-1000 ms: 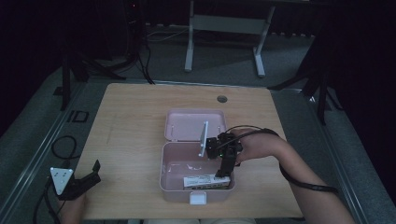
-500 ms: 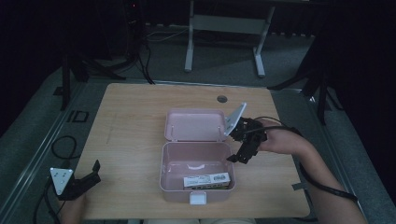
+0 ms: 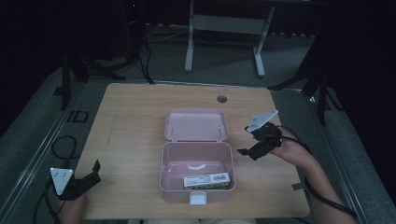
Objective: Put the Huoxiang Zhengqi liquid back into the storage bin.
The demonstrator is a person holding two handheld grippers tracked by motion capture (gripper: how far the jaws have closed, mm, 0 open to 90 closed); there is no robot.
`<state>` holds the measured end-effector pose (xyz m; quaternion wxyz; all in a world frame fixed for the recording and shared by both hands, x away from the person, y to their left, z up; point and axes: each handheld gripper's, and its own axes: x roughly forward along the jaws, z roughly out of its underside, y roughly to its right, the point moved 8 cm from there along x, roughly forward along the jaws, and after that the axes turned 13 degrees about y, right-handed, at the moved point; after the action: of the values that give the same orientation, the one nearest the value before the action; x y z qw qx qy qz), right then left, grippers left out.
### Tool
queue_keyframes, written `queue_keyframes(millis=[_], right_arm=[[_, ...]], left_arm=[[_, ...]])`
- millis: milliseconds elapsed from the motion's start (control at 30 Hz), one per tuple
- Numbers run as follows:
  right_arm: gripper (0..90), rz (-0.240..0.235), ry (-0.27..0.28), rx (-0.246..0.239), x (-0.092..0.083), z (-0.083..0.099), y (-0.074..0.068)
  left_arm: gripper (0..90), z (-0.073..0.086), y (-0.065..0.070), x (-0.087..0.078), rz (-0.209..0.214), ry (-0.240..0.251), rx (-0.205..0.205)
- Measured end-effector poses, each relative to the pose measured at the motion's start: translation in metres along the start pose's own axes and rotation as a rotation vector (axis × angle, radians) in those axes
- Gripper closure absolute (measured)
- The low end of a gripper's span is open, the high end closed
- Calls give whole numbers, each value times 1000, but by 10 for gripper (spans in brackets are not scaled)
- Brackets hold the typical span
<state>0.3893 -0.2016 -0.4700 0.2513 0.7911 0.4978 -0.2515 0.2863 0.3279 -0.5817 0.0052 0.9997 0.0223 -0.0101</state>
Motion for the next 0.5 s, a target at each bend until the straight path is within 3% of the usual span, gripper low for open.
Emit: queue_keyframes(millis=[200, 300, 500], right_arm=[[125, 160, 112, 78, 11, 37, 18], [123, 215, 193, 142, 16, 53, 24], [118, 341, 298, 213, 23, 85, 32]], left_arm=[[16, 0, 0, 0, -1, 0, 0], [16, 0, 0, 0, -1, 0, 0], [16, 0, 0, 0, -1, 1, -1]])
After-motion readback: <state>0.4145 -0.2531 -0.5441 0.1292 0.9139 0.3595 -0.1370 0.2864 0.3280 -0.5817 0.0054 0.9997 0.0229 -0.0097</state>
